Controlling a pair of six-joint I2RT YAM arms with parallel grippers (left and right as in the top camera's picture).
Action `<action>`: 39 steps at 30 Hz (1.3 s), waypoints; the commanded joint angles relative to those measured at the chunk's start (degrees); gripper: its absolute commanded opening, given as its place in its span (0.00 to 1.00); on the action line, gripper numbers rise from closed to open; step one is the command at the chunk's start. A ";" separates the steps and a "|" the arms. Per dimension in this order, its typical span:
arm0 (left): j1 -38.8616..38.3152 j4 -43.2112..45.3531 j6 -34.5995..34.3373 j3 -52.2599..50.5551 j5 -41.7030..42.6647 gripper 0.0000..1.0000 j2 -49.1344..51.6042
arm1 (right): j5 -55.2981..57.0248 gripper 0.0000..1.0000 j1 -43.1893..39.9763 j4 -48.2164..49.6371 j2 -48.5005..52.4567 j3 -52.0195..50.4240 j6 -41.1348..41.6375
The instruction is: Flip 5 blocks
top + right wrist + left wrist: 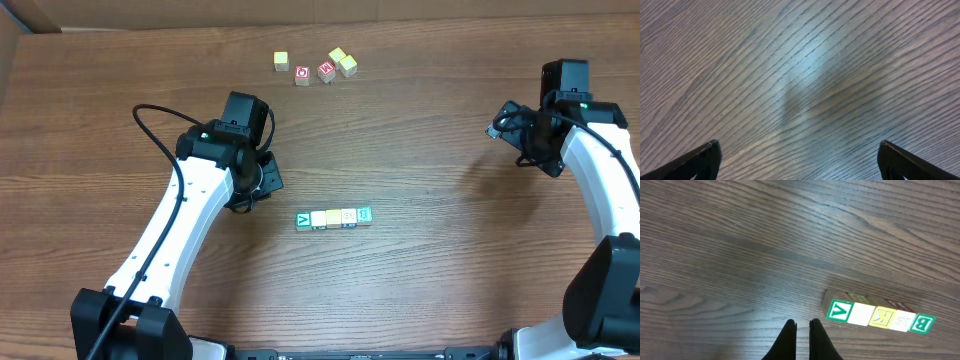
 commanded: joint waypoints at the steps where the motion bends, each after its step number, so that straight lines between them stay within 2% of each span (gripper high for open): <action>1: -0.35 -0.94 1.25 0.22 -1.75 0.04 -0.57 | 0.57 1.00 -0.07 0.15 -0.31 0.74 -0.20; 14: -0.39 1.90 1.22 -6.73 -1.64 0.04 -0.52 | 0.17 1.00 -0.04 2.27 -0.31 0.74 -0.15; 19: -0.39 4.31 1.22 -7.04 -0.28 0.04 -0.50 | -15.56 1.00 -0.04 4.39 -0.31 0.74 0.20; 22: -0.44 5.18 1.22 -7.04 1.22 0.04 -0.50 | -19.69 1.00 -0.04 3.52 -0.33 0.74 0.07; 23: -0.46 5.49 1.22 -7.04 1.79 0.04 -0.50 | -21.05 0.89 -0.04 2.38 -0.31 0.74 -0.59; 25: -0.46 5.79 1.20 -7.04 2.71 0.04 -0.50 | -22.64 0.04 0.04 -0.15 -0.31 0.74 -0.83; 33: -0.48 4.83 1.22 -7.04 2.80 0.04 -0.50 | -24.90 0.04 6.80 -9.55 -0.31 0.42 -2.99; 39: -0.76 3.98 1.25 -7.04 2.75 0.04 -0.50 | -20.76 0.04 16.76 -8.72 -0.31 -2.23 -2.38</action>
